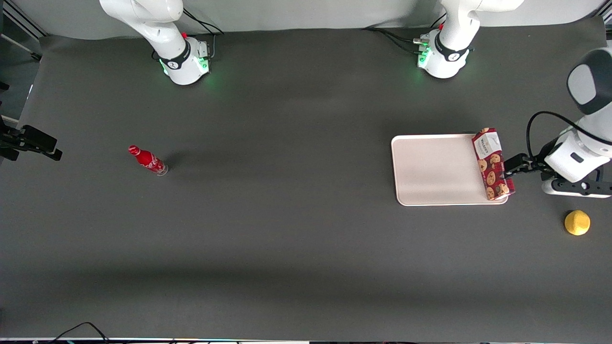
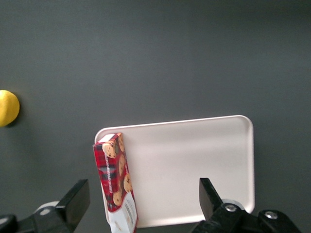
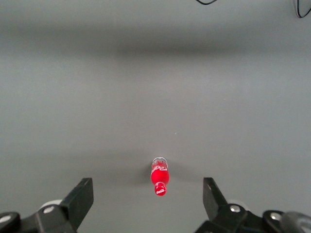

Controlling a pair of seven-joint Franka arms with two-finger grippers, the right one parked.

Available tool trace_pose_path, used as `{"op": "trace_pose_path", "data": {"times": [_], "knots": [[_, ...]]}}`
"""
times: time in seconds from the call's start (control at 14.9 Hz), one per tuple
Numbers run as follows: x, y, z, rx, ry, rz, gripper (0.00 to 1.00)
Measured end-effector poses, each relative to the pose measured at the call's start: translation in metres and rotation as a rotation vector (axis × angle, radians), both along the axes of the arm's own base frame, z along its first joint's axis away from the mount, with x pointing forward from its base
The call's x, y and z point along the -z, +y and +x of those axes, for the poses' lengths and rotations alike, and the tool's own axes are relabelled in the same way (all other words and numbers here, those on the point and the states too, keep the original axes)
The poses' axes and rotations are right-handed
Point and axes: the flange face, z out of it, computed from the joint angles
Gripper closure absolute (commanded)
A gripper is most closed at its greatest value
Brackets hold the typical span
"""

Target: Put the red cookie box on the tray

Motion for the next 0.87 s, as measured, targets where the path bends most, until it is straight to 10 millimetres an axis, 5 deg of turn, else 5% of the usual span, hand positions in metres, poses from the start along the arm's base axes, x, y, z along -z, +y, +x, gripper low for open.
{"op": "trace_pose_path", "data": {"times": [0.4, 0.67, 0.87], "knots": [[-0.115, -0.047, -0.006, 0.001, 0.023, -0.012, 0.00], [-0.148, -0.036, -0.013, -0.023, 0.033, -0.012, 0.00], [-0.155, -0.029, -0.013, -0.031, 0.025, 0.015, 0.00]]}}
